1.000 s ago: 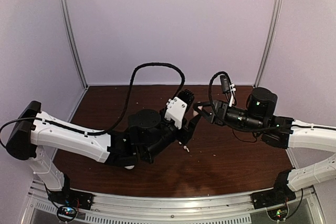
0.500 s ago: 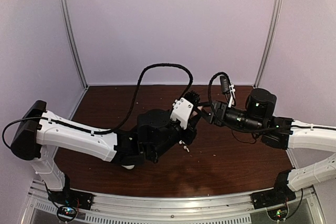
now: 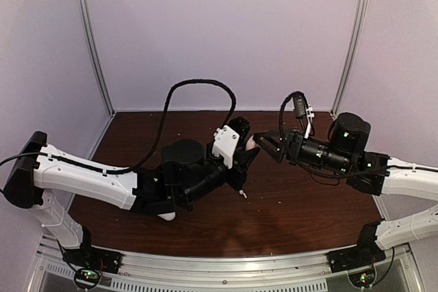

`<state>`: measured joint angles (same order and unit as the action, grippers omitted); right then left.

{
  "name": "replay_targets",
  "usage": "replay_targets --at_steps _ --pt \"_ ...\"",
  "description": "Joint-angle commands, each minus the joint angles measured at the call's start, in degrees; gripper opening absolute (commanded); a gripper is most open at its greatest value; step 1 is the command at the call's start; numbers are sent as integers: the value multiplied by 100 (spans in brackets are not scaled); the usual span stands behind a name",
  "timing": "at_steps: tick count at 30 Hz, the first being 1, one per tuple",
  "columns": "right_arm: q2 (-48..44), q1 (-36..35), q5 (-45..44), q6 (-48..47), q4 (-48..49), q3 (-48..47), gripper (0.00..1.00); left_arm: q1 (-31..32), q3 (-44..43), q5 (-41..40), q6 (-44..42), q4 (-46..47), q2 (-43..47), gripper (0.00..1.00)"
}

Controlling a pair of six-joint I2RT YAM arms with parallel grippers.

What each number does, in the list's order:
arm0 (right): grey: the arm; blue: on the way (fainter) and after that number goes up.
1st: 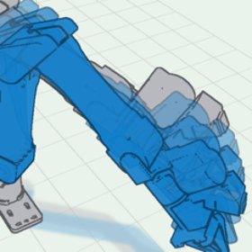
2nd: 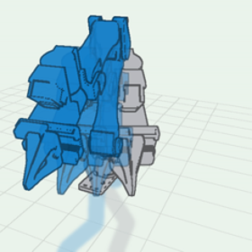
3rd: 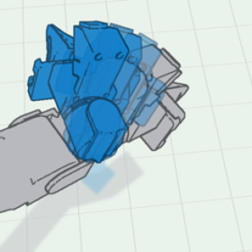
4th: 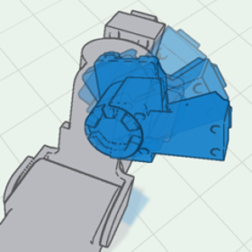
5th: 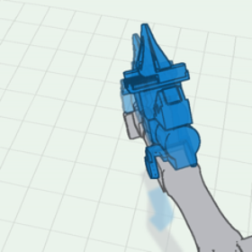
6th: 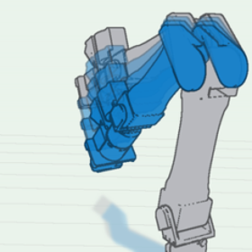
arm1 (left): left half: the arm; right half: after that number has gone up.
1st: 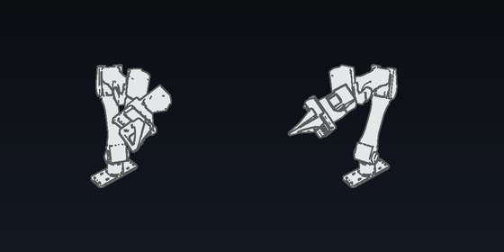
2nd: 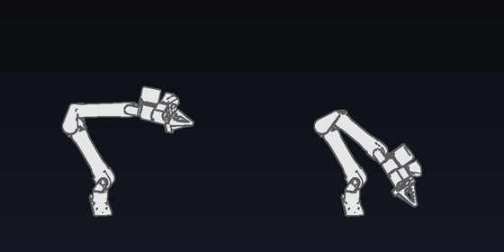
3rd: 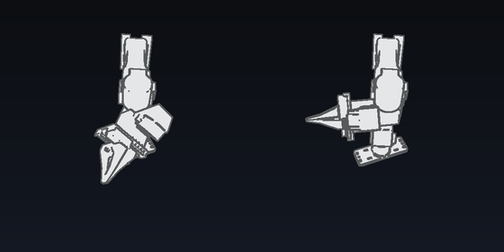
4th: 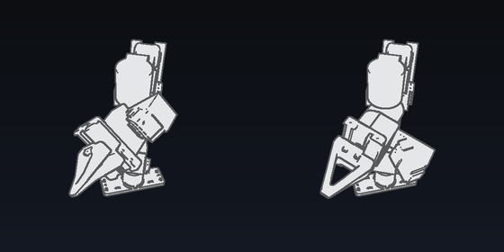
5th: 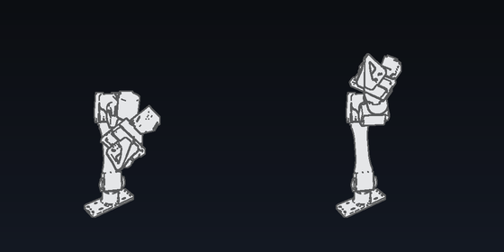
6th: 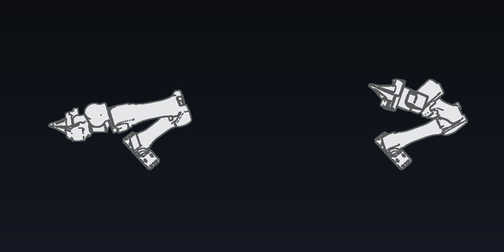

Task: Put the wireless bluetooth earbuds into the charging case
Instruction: Pass from the right arm to the left

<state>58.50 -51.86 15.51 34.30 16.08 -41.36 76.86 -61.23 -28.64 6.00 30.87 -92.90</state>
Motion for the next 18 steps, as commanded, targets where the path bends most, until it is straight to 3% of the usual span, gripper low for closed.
replay_targets --at_steps 1,8,13,18 --pt "-314 148 886 -654 255 -190 84 -133 451 1447 253 779 693 7" --pt "-380 207 2232 -1252 352 -268 75 -348 1031 3767 411 1468 1433 7" --pt "-328 200 2883 -1237 699 -270 62 -365 1180 4197 363 1778 1591 5" --pt "-350 168 3156 -1130 991 -297 56 -369 1225 4286 362 2037 1515 3"
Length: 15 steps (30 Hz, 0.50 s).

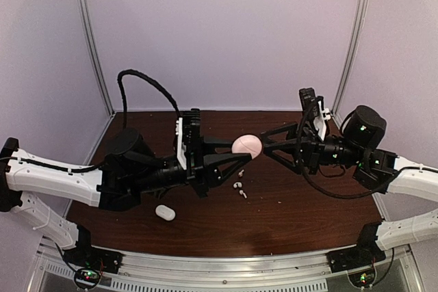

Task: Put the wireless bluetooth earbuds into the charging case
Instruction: Pass from the right arm to the left

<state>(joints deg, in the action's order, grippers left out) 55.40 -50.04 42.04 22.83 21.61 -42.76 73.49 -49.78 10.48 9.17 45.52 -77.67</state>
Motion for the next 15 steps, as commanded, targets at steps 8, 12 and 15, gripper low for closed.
replay_targets --at_steps 8,12,15 --pt "58 -221 655 -22 473 -293 52 -63 27 245 171 585 -116 2" --pt "109 -329 650 -103 423 -348 51 -124 24 234 278 636 -139 2" --pt "167 -416 639 -202 318 -414 47 -145 17 240 341 662 -180 2"
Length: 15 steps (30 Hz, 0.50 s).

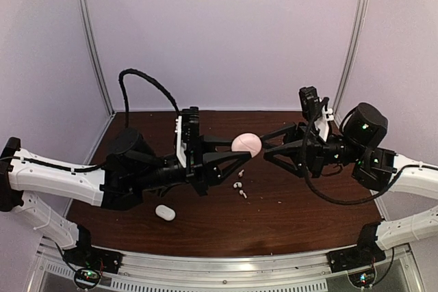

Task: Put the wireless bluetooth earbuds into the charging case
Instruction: Pass from the right arm to the left

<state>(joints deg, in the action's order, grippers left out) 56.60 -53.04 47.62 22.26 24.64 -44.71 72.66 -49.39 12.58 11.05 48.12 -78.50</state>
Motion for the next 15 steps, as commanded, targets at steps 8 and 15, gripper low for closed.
replay_targets --at_steps 8,15 --pt "160 -244 -25 -274 -131 -326 39 -86 -82 56 235 457 -260 2" --pt "261 -303 -15 -253 -104 -323 31 -104 -46 97 289 532 -268 2"
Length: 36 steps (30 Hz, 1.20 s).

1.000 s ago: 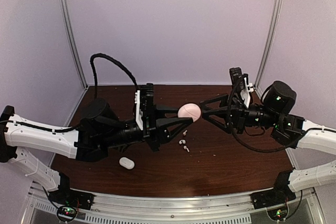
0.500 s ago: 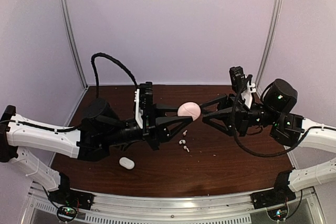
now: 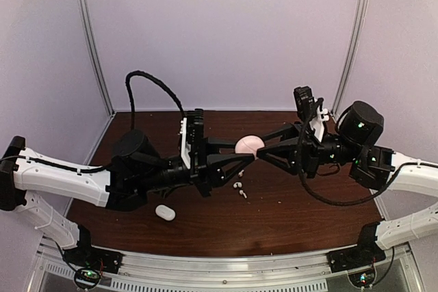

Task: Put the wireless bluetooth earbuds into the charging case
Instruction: Pass from the right arm to the left, then pass from the left arm to the right

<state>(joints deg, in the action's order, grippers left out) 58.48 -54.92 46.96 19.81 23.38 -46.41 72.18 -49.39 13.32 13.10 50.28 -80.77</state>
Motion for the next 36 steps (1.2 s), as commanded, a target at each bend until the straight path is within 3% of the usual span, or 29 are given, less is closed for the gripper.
replay_targets --at_steps 1,6,11,15,23,26,36 --pt "81 -116 50 -24 12 -161 29 -62 -35 26 87 316 -36 2" --pt "114 -111 50 -64 -110 -199 23 -90 -15 29 159 281 -15 5" --pt "166 -123 95 -64 -162 -211 24 -99 -29 47 183 287 -36 5" --pt "164 -125 67 -65 -195 -219 36 -108 -28 6 177 316 -35 5" --pt "205 -120 39 -70 -238 -249 34 -109 -100 101 144 363 -103 5" --pt "250 -124 23 -70 -260 -248 41 -112 -142 178 135 360 -135 6" --pt "202 -125 -75 -123 -356 -252 23 -108 -111 132 128 307 -89 7"
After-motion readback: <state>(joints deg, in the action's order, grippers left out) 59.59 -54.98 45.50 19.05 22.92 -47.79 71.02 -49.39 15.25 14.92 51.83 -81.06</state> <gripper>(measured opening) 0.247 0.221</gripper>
